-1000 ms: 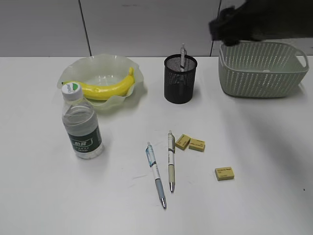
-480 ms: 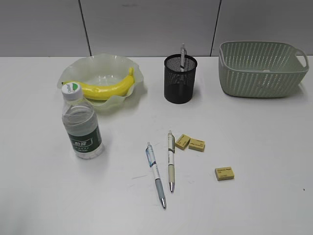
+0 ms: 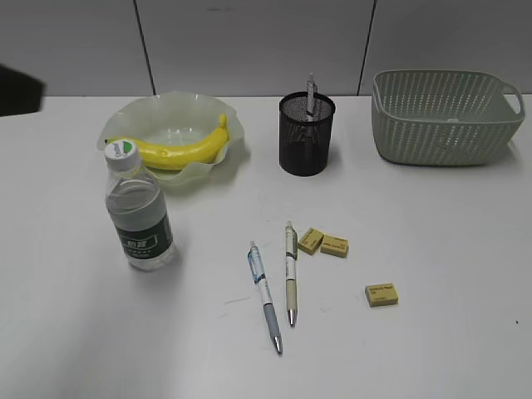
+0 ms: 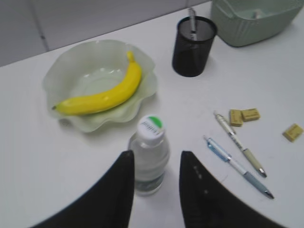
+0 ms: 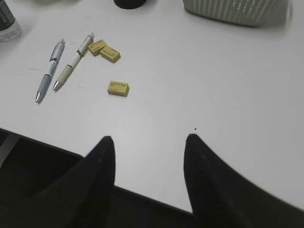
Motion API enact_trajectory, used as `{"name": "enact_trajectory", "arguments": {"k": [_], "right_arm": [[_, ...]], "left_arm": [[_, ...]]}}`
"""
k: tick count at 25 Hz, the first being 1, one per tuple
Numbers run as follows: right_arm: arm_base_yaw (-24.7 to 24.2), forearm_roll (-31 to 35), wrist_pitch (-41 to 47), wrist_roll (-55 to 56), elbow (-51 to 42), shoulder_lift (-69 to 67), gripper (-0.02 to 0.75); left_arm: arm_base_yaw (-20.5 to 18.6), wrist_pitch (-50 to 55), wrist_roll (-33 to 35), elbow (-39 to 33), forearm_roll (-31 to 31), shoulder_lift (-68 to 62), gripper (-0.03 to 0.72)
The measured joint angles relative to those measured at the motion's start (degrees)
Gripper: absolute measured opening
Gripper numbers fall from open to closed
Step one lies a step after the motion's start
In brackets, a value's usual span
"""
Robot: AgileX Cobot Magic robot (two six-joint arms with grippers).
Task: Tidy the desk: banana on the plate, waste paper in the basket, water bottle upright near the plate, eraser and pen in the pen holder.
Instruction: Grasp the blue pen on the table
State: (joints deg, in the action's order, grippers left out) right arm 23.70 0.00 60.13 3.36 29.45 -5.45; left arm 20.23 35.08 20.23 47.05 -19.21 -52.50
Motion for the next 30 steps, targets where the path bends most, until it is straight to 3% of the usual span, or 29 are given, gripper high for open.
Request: {"name": "enact_trajectory", "arguments": {"k": [2,4,7,9,11,13,17,22,30], "right_arm": [[0.0,0.0,-0.2,0.0,-0.2,0.9,0.371],[0.0,0.0,-0.3,0.0,-0.3,0.9,0.365],[0.0,0.0,-0.3,-0.1,-0.3,0.9,0.363],[0.0,0.0,-0.3,-0.1,-0.3,1.0,0.363],[0.0,0.0,-0.3,-0.1,-0.3,1.0,0.363],[0.0,0.0,-0.3,-0.1,-0.3,1.0,0.363],[0.0,0.0,-0.3,-0.2,-0.3,1.0,0.354],[0.0,0.0,-0.3,-0.2,-0.3,1.0,0.349],[0.0,0.0,-0.3,-0.2,-0.3,1.0,0.348]], "left_arm": [[8.8,-3.0,-0.7,3.4,1.5,-6.0,0.239],[18.0,-6.1,-5.9,7.3,5.9,-13.5,0.237],[30.3,-4.8,-24.4,16.5,19.8,-27.2,0.237],[35.2,2.4,-39.3,22.8,31.4,-37.7,0.251],[36.1,8.2,-49.0,28.6,37.8,-46.4,0.288],[35.2,10.7,-53.5,32.5,39.3,-53.4,0.33],[32.0,9.3,-58.3,36.8,34.3,-61.9,0.364],[28.5,8.5,-68.0,37.4,32.7,-66.4,0.368],[28.0,8.1,-74.1,37.4,31.1,-70.7,0.356]]}}
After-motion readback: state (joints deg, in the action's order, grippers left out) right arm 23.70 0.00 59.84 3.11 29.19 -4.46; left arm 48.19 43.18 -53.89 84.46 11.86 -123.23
